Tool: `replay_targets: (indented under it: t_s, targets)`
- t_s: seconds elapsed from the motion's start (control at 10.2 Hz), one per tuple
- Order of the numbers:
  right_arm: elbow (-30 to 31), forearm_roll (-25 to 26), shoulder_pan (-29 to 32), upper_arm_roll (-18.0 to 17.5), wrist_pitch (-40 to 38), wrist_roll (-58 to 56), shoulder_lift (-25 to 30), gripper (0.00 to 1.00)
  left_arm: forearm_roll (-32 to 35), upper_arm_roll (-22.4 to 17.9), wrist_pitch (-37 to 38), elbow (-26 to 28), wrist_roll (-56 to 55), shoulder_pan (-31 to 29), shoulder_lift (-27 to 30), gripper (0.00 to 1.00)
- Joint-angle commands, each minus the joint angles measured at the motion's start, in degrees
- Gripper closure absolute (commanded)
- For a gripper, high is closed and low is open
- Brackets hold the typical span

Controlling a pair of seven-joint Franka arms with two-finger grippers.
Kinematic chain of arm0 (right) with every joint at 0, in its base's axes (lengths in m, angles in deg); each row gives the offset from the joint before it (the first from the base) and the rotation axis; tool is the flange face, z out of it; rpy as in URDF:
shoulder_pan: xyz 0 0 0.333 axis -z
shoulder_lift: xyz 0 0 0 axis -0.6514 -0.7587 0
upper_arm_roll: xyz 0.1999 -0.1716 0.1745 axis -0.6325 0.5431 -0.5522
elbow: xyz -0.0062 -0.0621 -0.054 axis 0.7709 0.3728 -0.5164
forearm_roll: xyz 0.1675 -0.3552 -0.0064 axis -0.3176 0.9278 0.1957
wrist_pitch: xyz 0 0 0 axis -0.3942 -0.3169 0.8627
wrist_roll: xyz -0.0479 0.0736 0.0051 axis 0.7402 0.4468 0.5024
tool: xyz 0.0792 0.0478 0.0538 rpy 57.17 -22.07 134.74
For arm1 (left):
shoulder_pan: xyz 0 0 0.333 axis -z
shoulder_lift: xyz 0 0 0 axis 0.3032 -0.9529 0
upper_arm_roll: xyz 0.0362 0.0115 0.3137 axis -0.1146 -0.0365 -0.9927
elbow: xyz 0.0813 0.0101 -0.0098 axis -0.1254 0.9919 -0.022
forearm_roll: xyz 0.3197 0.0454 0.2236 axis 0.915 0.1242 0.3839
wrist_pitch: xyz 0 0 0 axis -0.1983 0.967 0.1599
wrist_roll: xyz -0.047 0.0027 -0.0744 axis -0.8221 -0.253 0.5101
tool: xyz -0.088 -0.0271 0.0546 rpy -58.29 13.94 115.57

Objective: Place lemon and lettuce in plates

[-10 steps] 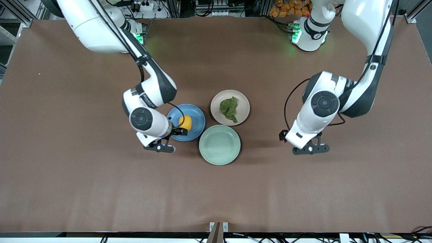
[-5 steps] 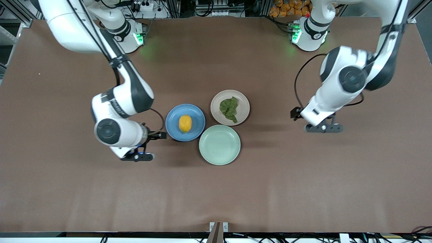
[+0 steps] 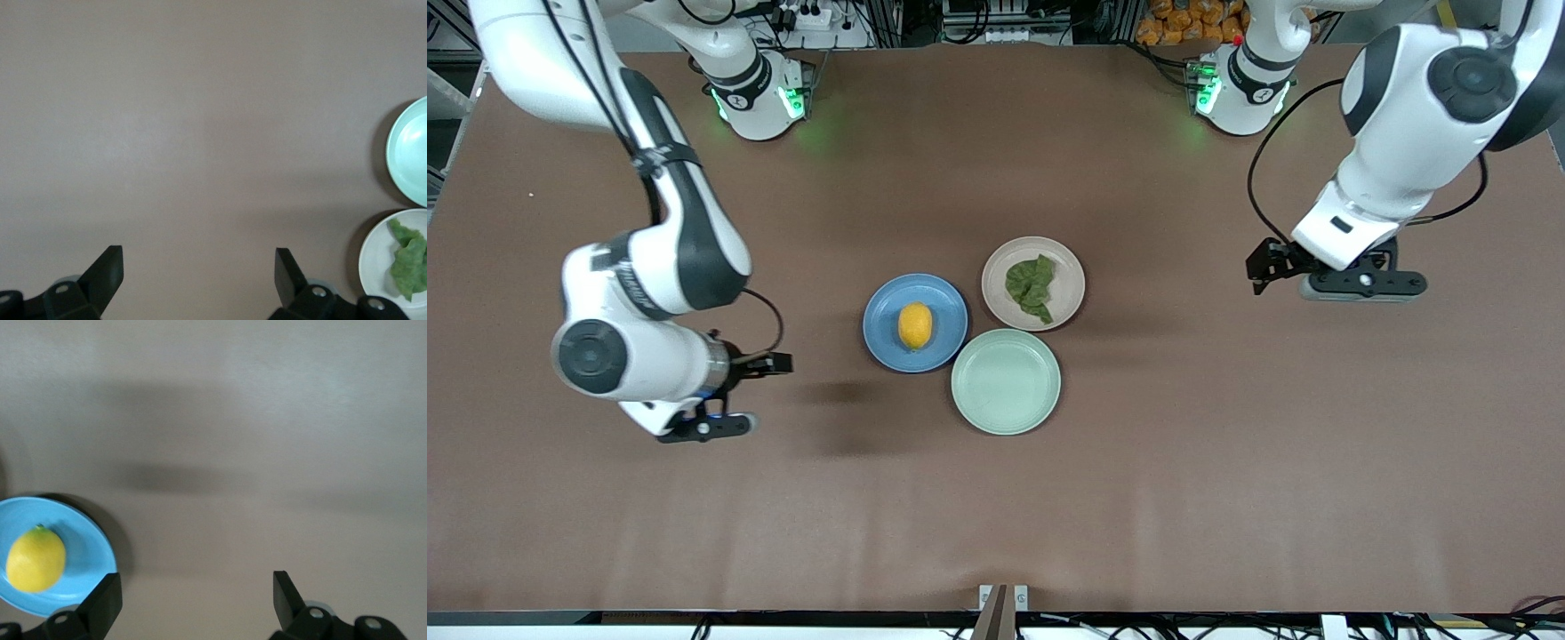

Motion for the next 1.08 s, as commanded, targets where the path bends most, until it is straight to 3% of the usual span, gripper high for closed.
replay_targets:
  t_s: [0.0,0.39,0.98]
  targets:
    - [0.3,1.3,4.2,-0.6,-3.5,-4.3,4.0,0.0,-1.9,-1.1,3.8,-3.9,2.0,0.8,-0.8,0.0]
    - [0.3,1.7,9.7,-0.8,-5.4,-10.5,9.0,0.0,-2.0,-1.2,17.0,-14.5,4.0,0.4,-2.1,0.0]
    - [0.4,1.7,10.6,0.7,-10.2,-10.4,15.8,0.0,-3.8,-1.8,27.2,-22.3,6.4,0.3,-1.7,0.0]
